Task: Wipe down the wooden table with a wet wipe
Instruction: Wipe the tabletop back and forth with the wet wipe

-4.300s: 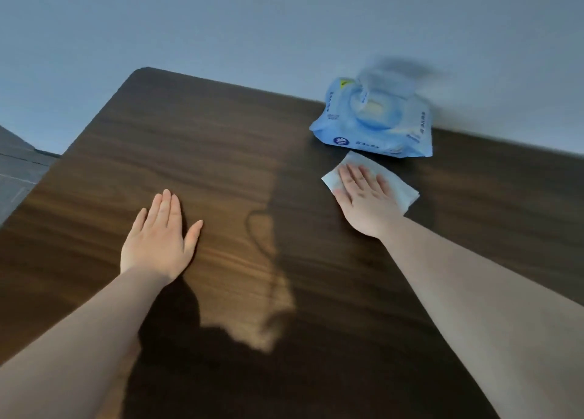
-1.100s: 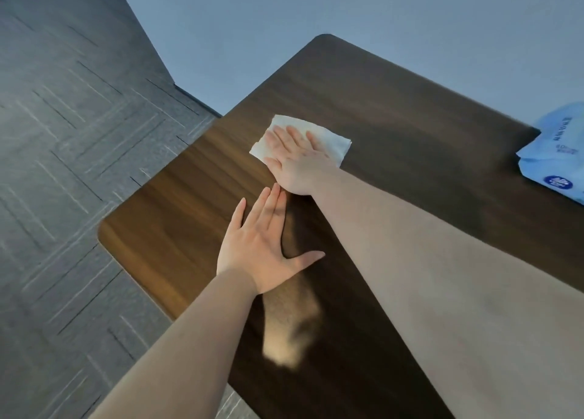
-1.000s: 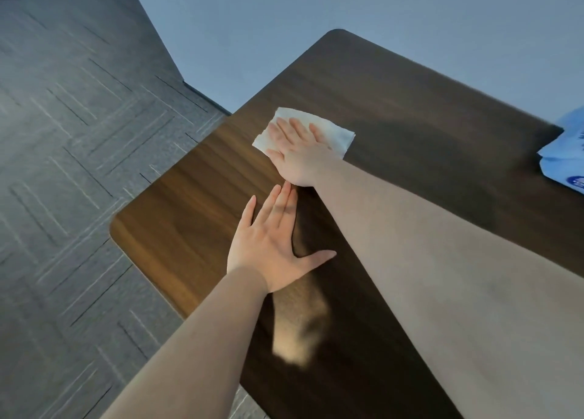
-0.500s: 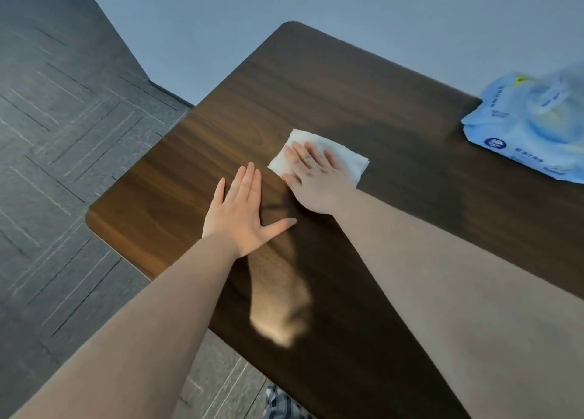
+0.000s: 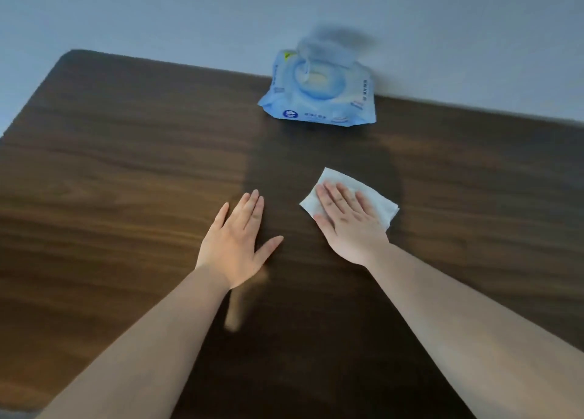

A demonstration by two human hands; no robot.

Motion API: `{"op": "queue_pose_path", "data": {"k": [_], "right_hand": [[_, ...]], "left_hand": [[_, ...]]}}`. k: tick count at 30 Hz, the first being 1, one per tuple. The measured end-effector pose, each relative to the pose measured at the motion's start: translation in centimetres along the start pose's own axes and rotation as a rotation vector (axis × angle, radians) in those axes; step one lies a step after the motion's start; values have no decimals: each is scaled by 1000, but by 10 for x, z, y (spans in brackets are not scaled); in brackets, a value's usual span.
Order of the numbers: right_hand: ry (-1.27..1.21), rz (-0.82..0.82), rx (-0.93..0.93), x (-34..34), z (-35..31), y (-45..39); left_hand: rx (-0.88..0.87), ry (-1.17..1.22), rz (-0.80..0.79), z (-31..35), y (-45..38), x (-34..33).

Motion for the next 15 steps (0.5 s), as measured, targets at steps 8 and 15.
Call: {"op": "queue_pose_path", "data": {"k": [8,15], "right_hand": [[-110,43,-406,-6,155,125],[-160,66,-649,-12,254,222]], "left_hand": [[-342,-141,-78,157,-30,-18],[-582,-192,-83,277,-36,-29]]}}
Point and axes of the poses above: each hand's wrist, its own y-axis away from the middle knuckle, its own x-axis out of the back of the hand, z = x × y, the point moved 4 cm from there along -y, towards the middle knuckle, and after that the axes turned 14 degrees about x, right-handed, at the moved point
